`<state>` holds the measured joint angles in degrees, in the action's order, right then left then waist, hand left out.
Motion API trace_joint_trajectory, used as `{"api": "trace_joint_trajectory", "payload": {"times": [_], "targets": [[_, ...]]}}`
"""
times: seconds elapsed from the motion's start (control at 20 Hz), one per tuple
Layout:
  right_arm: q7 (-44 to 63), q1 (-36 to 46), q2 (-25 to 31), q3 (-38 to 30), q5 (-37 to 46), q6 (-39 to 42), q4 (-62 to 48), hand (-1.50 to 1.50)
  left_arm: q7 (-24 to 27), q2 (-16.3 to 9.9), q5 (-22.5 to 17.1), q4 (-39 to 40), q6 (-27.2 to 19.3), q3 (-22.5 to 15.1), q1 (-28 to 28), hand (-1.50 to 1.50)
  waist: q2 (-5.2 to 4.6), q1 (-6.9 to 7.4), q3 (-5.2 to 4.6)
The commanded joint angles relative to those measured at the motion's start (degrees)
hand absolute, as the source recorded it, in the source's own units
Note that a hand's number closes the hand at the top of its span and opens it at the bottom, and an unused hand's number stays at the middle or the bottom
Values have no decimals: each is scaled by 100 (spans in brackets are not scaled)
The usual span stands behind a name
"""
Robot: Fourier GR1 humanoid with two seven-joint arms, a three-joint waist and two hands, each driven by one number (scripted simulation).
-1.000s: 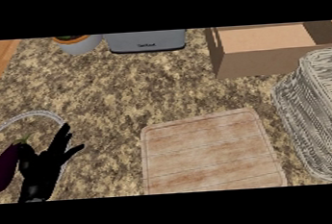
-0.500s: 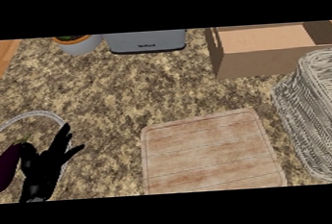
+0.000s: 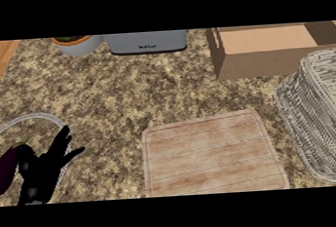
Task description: Pick the bell pepper from the cutting board and place it in the basket
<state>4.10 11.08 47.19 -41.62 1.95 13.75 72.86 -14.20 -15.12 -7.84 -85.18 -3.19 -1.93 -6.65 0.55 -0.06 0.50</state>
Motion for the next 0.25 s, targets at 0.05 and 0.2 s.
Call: {"api": "trace_joint_trajectory", "payload": {"times": [0.05, 0.2], "targets": [[-11, -61, 630, -814, -412, 306, -869, -150, -122, 92, 118, 492, 7, -86, -90, 0, -63, -62, -48], [-500, -270, 992, -993, -335, 565, -1586, -150, 68, 106, 125, 541, 95, -62, -129, 0, -68, -21, -45]]}}
